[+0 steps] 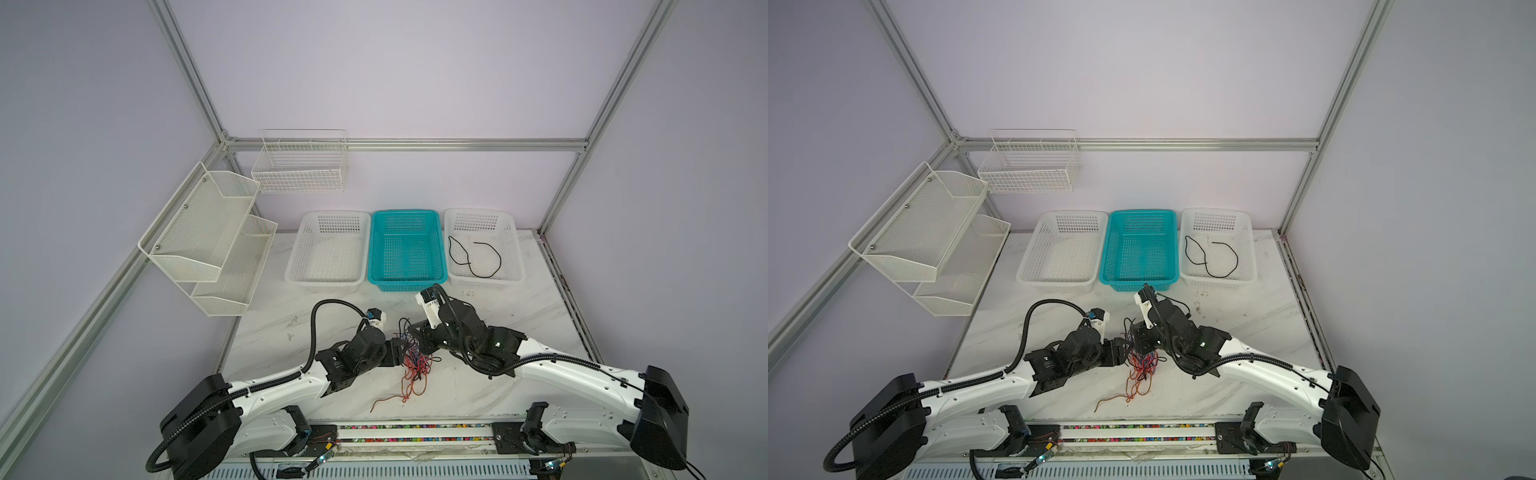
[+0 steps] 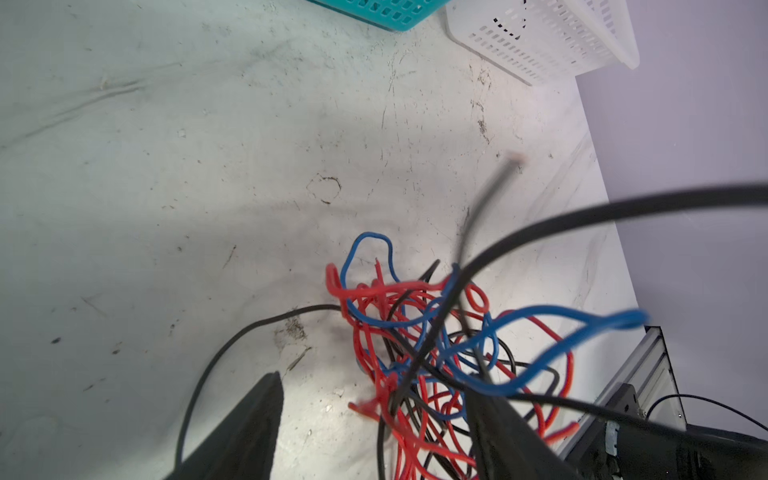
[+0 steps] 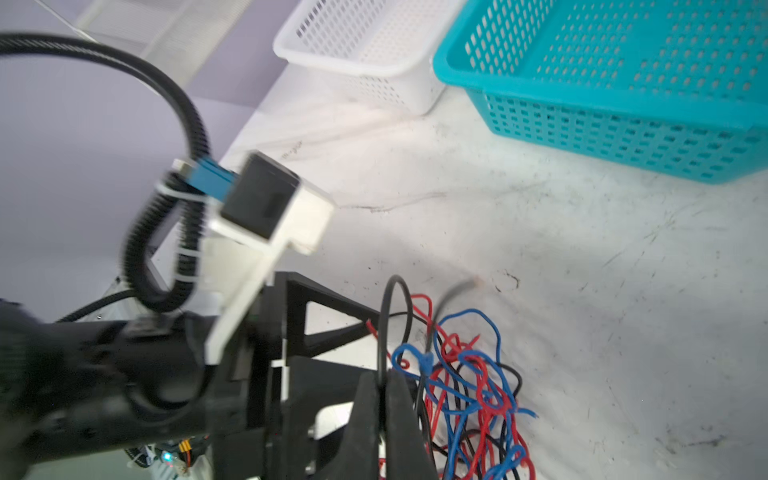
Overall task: Untangle the cables
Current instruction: 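Move the right gripper back to the wire pile beside the left gripper, then grasp another black wire from the pile with the right gripper, then pull the black wire up and out of the pile with the right gripper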
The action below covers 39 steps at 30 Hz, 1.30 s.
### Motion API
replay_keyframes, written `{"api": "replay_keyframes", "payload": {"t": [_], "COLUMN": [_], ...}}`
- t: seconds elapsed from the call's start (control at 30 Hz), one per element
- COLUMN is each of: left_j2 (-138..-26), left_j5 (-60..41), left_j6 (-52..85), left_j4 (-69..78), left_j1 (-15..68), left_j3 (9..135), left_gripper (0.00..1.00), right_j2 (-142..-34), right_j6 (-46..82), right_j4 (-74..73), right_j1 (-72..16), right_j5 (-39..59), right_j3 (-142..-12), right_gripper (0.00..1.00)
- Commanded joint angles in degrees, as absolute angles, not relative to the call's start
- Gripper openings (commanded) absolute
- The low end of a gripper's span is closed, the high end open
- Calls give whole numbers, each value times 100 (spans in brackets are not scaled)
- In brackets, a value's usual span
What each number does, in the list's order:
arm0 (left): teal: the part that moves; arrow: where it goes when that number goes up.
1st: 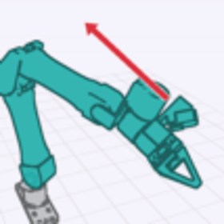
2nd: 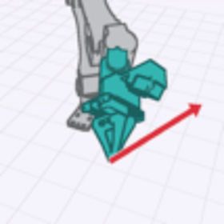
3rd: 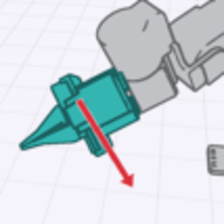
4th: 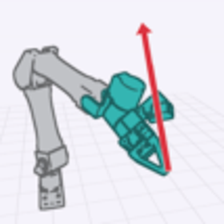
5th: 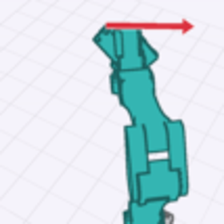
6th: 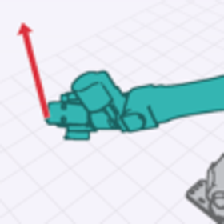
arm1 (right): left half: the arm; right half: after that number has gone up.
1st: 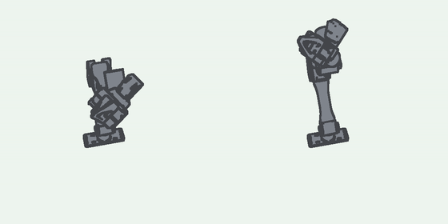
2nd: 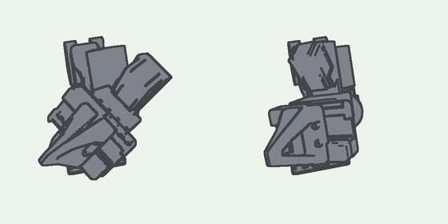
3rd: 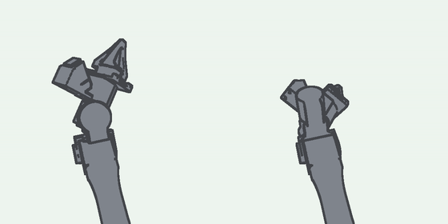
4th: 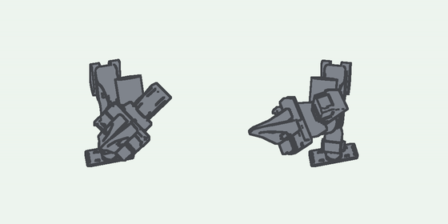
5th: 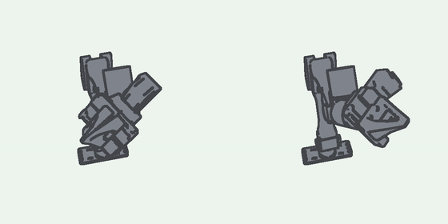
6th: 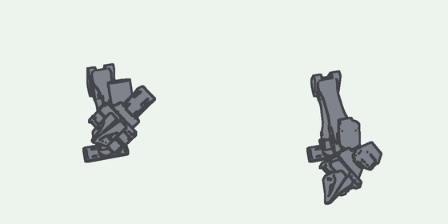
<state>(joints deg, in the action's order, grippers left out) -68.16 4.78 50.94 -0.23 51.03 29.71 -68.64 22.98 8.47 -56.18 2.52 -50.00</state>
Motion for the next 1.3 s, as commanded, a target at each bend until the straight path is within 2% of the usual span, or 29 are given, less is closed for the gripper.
{"api": "replay_keyframes", "payload": {"t": [0.0,0.33,0.63,1.27], "left_j2": [-6973,-7436,-7647,-7984], "left_j5": [276,40,-62,-88], "left_j6": [5211,5282,5302,5278], "left_j4": [432,815,1009,1182], "left_j1": [5085,5083,5086,5084], "left_j3": [2887,2875,2821,2558], "left_gripper": [70,70,66,65], "right_j2": [-6591,-6250,-6113,-6258], "right_j6": [2164,1881,1809,1352], "right_j4": [1042,1655,1919,2711], "right_j1": [-5682,-5715,-5724,-5721], "right_j5": [279,163,253,-734], "right_j3": [-5367,-6358,-7115,-9428], "right_gripper": [0,0,0,0]}}
